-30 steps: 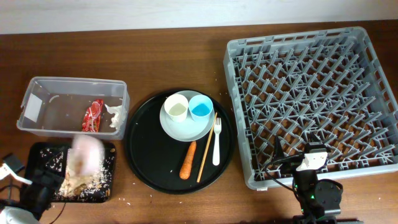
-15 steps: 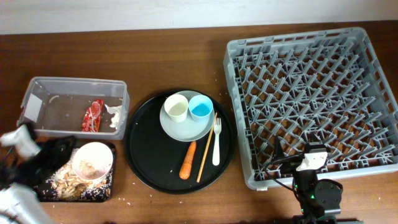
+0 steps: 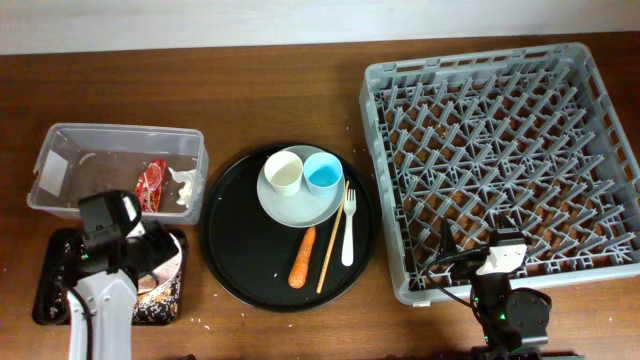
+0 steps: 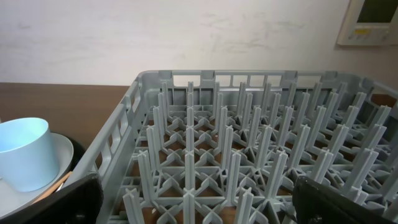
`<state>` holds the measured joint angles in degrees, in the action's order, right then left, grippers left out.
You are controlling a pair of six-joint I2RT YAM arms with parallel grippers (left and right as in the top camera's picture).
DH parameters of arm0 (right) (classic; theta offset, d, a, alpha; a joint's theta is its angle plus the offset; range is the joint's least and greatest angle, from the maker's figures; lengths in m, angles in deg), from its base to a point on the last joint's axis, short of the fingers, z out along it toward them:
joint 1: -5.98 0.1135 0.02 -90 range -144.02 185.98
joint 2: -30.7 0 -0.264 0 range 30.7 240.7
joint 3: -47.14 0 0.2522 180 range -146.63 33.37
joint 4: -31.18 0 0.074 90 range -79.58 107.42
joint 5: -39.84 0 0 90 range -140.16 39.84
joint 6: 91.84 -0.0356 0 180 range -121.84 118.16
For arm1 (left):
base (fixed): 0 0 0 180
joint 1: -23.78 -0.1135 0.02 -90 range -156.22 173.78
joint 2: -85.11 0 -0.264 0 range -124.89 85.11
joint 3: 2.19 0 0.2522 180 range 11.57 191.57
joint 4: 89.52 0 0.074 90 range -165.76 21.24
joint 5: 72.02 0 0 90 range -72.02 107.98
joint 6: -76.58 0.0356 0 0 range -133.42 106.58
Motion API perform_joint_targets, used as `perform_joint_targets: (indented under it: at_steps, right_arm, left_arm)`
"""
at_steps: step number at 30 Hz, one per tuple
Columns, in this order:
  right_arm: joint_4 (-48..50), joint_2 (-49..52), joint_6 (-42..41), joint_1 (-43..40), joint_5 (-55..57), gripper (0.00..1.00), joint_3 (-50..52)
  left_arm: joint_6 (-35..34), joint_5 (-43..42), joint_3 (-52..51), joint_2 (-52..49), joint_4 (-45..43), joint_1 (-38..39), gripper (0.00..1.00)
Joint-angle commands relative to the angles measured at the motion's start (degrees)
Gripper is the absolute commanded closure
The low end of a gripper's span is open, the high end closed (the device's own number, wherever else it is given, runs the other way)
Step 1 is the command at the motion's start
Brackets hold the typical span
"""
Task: Sort waste into correct bins and load items into the dishwasher rack
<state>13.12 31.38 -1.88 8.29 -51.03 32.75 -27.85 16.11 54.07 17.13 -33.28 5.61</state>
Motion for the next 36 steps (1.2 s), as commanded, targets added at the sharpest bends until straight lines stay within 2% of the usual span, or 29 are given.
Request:
perform_joint_targets:
  at_steps: [1,4,9,13,16,20,23,26,34,36]
  right_arm:
    - [-0.2,-0.3,-0.3,0.3,0.3,0.01,0.3]
    - [-0.2,-0.3,-0.3,0.3,0.3,0.01,0.3]
    - [-0.2,-0.3,-0.3,0.3,0.3,0.01,0.3]
    - [-0.2,-0.3,-0.3,0.3,0.3,0.01,0.3]
    - [-0.2,-0.3,-0.3,0.3,0.3,0.02,0.3]
    - [-0.2,-0.3,-0.3,0.3,0.3,0.01,0.3]
    - [-0.2,-0.3,-0.3,0.3,0.3,0.01,0.3]
    - [-0.2,-0.3,-0.3,0.3,0.3,0.01,0.3]
    - [-0.2,-0.3,-0.3,0.3,0.3,0.01,0.3]
    - [-0.2,-0.3,-0.3,0.3,0.3,0.01,0.3]
  left_arm:
    - [-0.8,0.1,-3.8,0.1,-3.6,0.0,0.55]
    - [-0.7,-4.8,-4.1,0.1,-4.8,0.0,0.56]
    - [-0.8,-4.8,-4.9,0.1,-6.4,0.0,0.57]
    - [-0.8,-4.8,-6.2,-4.3,-9.7,0.0,0.72]
    - [-0.8,-7.8,-6.1,-9.9,-12.4,0.0,0.72]
    - [-0.8,-7.8,-4.9,-10.4,-11.9,0.0,0.73]
    - [-0.8,-7.8,-1.4,-5.1,-7.7,0.0,0.72]
    - [-0.8,-13.0,-1.5,-1.9,-7.5,0.0,0.61]
    - [-0.8,-11.9,-1.5,-12.5,-9.4,0.0,0.59]
    - [-0.8,-11.8,-1.5,-12.5,-9.5,0.0,0.59]
